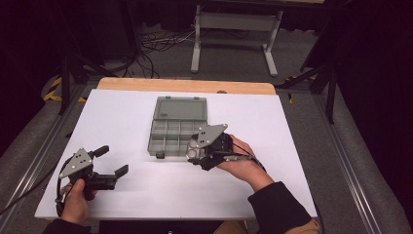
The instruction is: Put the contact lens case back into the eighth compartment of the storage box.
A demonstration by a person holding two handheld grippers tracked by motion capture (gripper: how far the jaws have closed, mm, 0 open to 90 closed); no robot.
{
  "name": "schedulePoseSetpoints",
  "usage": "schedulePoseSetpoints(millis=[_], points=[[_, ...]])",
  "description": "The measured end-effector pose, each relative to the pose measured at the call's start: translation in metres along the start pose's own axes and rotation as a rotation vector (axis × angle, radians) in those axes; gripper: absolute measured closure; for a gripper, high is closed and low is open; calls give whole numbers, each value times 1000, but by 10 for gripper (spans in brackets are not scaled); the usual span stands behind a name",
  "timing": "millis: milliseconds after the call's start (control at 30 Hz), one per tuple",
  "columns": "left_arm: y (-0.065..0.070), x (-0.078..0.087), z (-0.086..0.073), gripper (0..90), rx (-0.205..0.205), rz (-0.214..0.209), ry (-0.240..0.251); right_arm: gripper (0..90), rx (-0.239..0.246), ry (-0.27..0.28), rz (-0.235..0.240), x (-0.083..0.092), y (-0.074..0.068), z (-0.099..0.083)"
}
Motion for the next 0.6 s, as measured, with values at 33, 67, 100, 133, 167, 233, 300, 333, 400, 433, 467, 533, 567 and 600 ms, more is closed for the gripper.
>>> schedulePoseSetpoints(millis=[33, 67, 100, 133, 167, 233, 300, 333, 400, 433, 467, 533, 567, 600], points=[[0, 0, 0, 5, 0, -1, 0, 265, -2, 0, -2, 1, 1, 0], [0, 0, 0, 6, 1, -1, -1, 265, -1, 0, -4, 1, 3, 0], [0, 0, 0, 5, 0, 0, 0, 265, -3, -5, -8, 1, 4, -1], [0, 0, 0, 6, 0, 0, -2, 265, 0, -8, -11, 1, 6, -1], [0, 0, 0, 6, 0, -1, -1, 265, -3, -8, -14, 2, 7, -1], [0, 0, 0, 5, 0, 0, -1, 265, -2, -9, -18, 2, 11, -2], [0, 0, 0, 5, 1, 0, -1, 265, -4, -10, -21, 2, 14, -3], [0, 0, 0, 5, 0, 0, -2, 265, -5, -15, -23, 2, 15, -4], [0, 0, 0, 6, 2, 0, -1, 265, -3, -19, -26, 2, 18, -5], [0, 0, 0, 6, 0, 0, -2, 265, -4, -20, -28, 2, 19, -5], [0, 0, 0, 5, -1, 1, -1, 265, -5, -24, -30, 2, 21, -5], [0, 0, 0, 6, 1, 1, 1, 265, -4, -27, -31, 1, 23, -6], [0, 0, 0, 6, 1, 1, 1, 265, -5, -29, -32, 1, 24, -6], [0, 0, 0, 5, 0, 0, 0, 265, -5, -31, -32, 0, 26, -7]])
Point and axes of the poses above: each handheld gripper's, and its own axes: x roughly backward along the jaws, z roughly out of its top, y roughly to its right, the point moved 10 cm from there along -x, roughly forward along the jaws, and after that the axes turned 7 degrees about x, right-handed, at the moved point
